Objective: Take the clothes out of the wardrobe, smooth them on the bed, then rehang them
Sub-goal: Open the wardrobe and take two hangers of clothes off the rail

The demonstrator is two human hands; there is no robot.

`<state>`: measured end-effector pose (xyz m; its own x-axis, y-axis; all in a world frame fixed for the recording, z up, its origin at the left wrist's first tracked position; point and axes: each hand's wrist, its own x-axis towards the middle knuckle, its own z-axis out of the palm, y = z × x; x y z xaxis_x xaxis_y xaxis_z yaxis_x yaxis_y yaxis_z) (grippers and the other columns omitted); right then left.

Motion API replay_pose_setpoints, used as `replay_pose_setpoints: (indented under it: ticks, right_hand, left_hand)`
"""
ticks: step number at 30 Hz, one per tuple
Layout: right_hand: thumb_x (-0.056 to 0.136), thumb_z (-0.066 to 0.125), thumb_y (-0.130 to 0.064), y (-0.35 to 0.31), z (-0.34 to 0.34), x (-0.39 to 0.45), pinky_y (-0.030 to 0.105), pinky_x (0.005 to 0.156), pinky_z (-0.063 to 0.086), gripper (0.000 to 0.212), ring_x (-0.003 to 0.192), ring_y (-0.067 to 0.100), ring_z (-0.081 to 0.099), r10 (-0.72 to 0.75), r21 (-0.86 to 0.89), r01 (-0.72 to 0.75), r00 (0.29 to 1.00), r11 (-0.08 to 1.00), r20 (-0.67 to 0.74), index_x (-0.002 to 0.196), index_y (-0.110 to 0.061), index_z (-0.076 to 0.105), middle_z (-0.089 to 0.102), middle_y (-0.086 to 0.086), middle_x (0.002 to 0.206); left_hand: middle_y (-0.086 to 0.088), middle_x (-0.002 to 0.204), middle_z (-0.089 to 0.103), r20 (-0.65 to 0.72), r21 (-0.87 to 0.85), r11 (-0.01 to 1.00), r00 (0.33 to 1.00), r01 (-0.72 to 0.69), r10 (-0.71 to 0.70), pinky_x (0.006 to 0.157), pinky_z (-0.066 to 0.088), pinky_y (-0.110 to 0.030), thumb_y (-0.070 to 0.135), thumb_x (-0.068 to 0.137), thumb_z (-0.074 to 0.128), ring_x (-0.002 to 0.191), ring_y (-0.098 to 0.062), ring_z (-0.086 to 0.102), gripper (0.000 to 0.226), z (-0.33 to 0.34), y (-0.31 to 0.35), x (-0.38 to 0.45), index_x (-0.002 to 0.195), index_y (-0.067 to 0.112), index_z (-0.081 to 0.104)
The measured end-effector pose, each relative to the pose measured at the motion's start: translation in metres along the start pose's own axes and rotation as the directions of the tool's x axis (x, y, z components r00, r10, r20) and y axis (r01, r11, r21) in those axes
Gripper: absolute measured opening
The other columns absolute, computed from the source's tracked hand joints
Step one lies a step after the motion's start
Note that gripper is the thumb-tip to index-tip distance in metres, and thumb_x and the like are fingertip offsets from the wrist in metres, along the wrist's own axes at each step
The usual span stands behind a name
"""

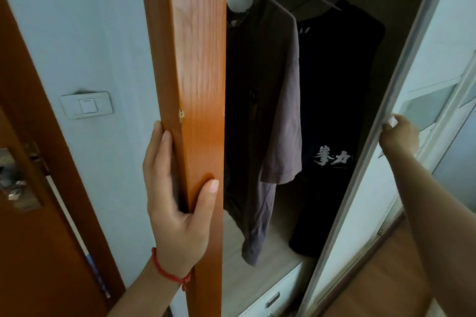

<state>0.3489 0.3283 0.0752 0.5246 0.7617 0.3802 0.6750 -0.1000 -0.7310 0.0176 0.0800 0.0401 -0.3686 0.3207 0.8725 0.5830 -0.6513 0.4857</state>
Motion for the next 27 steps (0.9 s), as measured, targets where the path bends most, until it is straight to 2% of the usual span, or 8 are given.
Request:
replay_pose_setpoints:
  ticks: [2, 4, 7, 12, 16, 21, 24, 27]
  right_hand:
    - [0.094, 0.044, -0.025, 0.006, 0.002, -0.002, 0.048, 0.098, 0.038, 0.043, 0.123, 0.039, 0.046, 0.003, 0.001, -0.003, 1.000, 1.000, 0.023, 0.135, -0.012, 0.042, 0.049, 0.021, 0.134]
    - [0.094, 0.045, -0.028, 0.009, 0.008, -0.015, 0.047, 0.097, 0.039, 0.044, 0.122, 0.039, 0.047, -0.029, 0.029, 0.027, 0.998, 0.999, 0.051, 0.134, -0.009, 0.044, 0.051, 0.020, 0.133]
    - [0.094, 0.045, -0.026, 0.008, 0.017, -0.049, 0.046, 0.093, 0.040, 0.039, 0.116, 0.041, 0.050, -0.059, 0.089, 0.052, 0.995, 0.995, 0.082, 0.124, -0.002, 0.051, 0.056, 0.024, 0.124]
    - [0.092, 0.050, -0.028, -0.003, 0.031, -0.110, 0.041, 0.093, 0.044, 0.037, 0.110, 0.033, 0.057, -0.145, 0.263, 0.102, 0.978, 0.959, 0.151, 0.123, -0.008, 0.055, 0.061, 0.017, 0.121]
    - [0.093, 0.050, -0.028, -0.025, 0.032, -0.144, 0.032, 0.093, 0.042, 0.038, 0.114, 0.024, 0.056, -0.240, 0.364, 0.154, 0.949, 0.919, 0.204, 0.127, -0.009, 0.054, 0.060, 0.010, 0.123]
    - [0.093, 0.050, -0.027, -0.062, 0.027, -0.148, 0.017, 0.086, 0.038, 0.036, 0.105, 0.007, 0.053, -0.354, 0.483, 0.227, 0.916, 0.846, 0.190, 0.125, -0.010, 0.055, 0.061, 0.006, 0.124]
    - [0.093, 0.051, -0.026, -0.084, 0.027, -0.132, 0.007, 0.079, 0.036, 0.035, 0.100, 0.001, 0.051, -0.436, 0.542, 0.289, 0.885, 0.789, 0.162, 0.124, -0.012, 0.056, 0.062, 0.003, 0.121]
    - [0.094, 0.050, -0.026, -0.098, 0.028, -0.111, 0.010, 0.082, 0.037, 0.035, 0.101, 0.000, 0.050, -0.500, 0.585, 0.318, 0.847, 0.746, 0.177, 0.125, -0.012, 0.056, 0.062, 0.003, 0.122]
  left_hand:
    - [-0.022, 0.145, 0.030, -0.005, 0.004, 1.000, 1.000, 0.009, -0.009, 0.105, 0.038, -0.018, 0.050, 0.089, 0.045, 0.136, -0.023, 0.035, 0.056, 0.000, 0.000, 0.000, 0.140, 0.036, 0.025]
    - [-0.024, 0.144, 0.030, -0.002, 0.012, 1.000, 1.000, 0.010, -0.010, 0.104, 0.038, -0.016, 0.051, 0.089, 0.045, 0.135, -0.022, 0.035, 0.059, 0.000, 0.000, 0.000, 0.139, 0.026, 0.023]
    - [-0.024, 0.144, 0.031, 0.009, 0.020, 1.000, 1.000, 0.007, -0.007, 0.105, 0.037, -0.017, 0.051, 0.089, 0.044, 0.135, -0.022, 0.035, 0.059, -0.001, 0.001, 0.000, 0.137, 0.024, 0.021]
    - [-0.016, 0.145, 0.031, 0.017, 0.040, 0.999, 1.000, -0.004, 0.003, 0.107, 0.039, -0.027, 0.053, 0.089, 0.043, 0.135, -0.025, 0.035, 0.059, -0.001, 0.004, 0.001, 0.140, 0.032, 0.022]
    - [-0.010, 0.145, 0.029, 0.021, 0.045, 0.999, 1.000, 0.004, -0.004, 0.100, 0.047, -0.048, 0.056, 0.088, 0.042, 0.134, -0.028, 0.038, 0.059, -0.001, 0.005, 0.002, 0.140, 0.039, 0.021]
    - [-0.018, 0.145, 0.032, 0.031, 0.091, 0.995, 0.999, 0.027, -0.030, 0.102, 0.045, -0.036, 0.058, 0.087, 0.041, 0.132, -0.030, 0.039, 0.063, -0.002, 0.008, 0.002, 0.139, 0.029, 0.021]
    - [-0.017, 0.141, 0.038, 0.019, 0.169, 0.984, 0.998, 0.059, -0.063, 0.092, 0.050, -0.053, 0.061, 0.086, 0.042, 0.124, -0.035, 0.047, 0.069, -0.005, 0.009, 0.003, 0.143, 0.027, 0.023]
    - [-0.011, 0.141, 0.039, -0.052, 0.263, 0.960, 0.995, 0.095, -0.085, 0.094, 0.046, -0.057, 0.058, 0.085, 0.045, 0.126, -0.032, 0.045, 0.071, -0.005, 0.015, -0.001, 0.143, 0.023, 0.026]
